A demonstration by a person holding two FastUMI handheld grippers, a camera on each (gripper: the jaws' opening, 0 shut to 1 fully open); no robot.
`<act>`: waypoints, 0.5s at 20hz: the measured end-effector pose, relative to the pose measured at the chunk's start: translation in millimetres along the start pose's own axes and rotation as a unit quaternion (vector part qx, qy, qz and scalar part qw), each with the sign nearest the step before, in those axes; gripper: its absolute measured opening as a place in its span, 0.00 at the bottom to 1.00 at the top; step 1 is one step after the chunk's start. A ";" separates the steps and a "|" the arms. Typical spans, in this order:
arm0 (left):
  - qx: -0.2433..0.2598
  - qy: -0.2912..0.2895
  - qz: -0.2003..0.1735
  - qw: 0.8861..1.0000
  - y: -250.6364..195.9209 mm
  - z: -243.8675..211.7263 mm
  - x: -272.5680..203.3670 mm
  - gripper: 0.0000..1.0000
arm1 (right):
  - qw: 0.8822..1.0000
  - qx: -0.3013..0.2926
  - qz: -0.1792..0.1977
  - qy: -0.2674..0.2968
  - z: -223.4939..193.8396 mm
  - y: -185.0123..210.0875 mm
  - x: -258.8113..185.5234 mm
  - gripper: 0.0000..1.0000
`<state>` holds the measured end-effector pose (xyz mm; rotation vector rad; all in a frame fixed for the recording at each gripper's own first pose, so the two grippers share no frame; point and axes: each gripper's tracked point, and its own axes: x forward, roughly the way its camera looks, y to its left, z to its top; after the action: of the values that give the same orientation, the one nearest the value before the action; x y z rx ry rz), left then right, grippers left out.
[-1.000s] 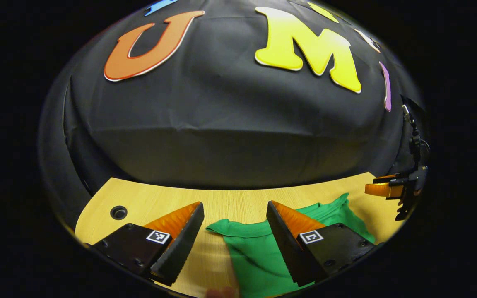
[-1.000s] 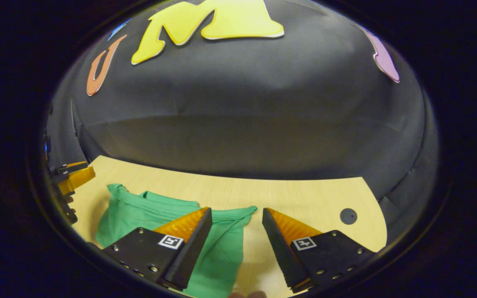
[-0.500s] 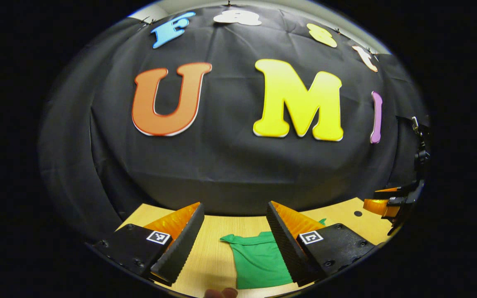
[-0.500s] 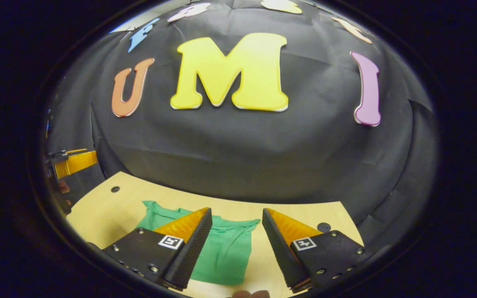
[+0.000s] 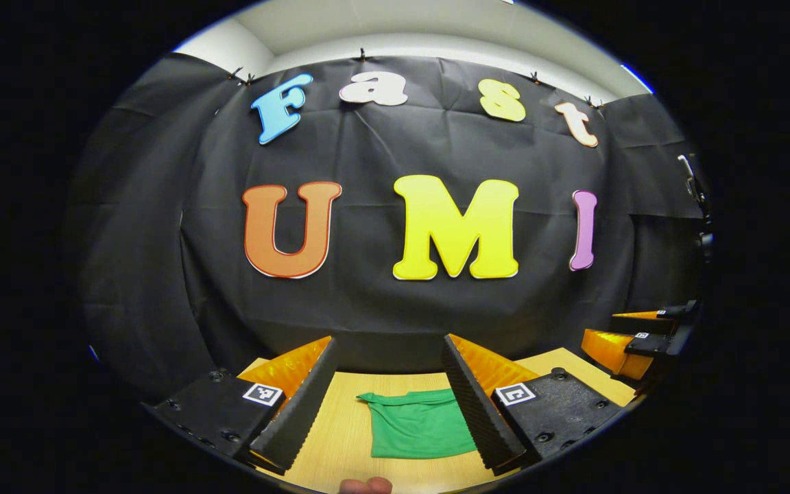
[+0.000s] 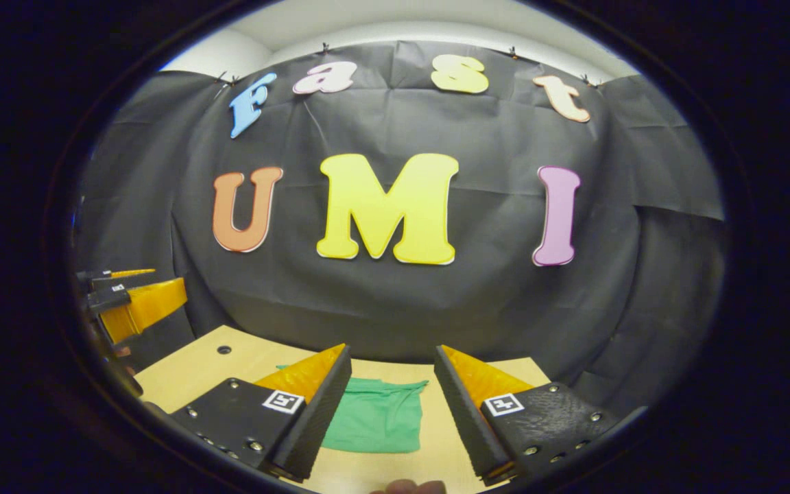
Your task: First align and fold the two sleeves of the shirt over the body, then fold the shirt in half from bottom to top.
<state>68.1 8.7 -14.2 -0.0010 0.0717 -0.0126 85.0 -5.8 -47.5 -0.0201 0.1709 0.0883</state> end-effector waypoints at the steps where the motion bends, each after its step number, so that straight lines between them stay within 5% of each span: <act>1: -0.001 -0.005 0.002 1.000 -3.5 -0.1 -11.4 0.96 | 1.000 0.001 -0.003 -0.005 1.4 -0.1 -12.5 0.81; 10: -0.013 -0.020 0.011 1.000 -13.0 -6.1 -66.4 1.00 | 0.998 0.004 -0.038 -0.041 5.6 7.2 -82.2 0.80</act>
<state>1.2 -3.4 -15.5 -0.0262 0.0326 0.0101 4.7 -5.5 -28.1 -0.0157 0.0884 0.0118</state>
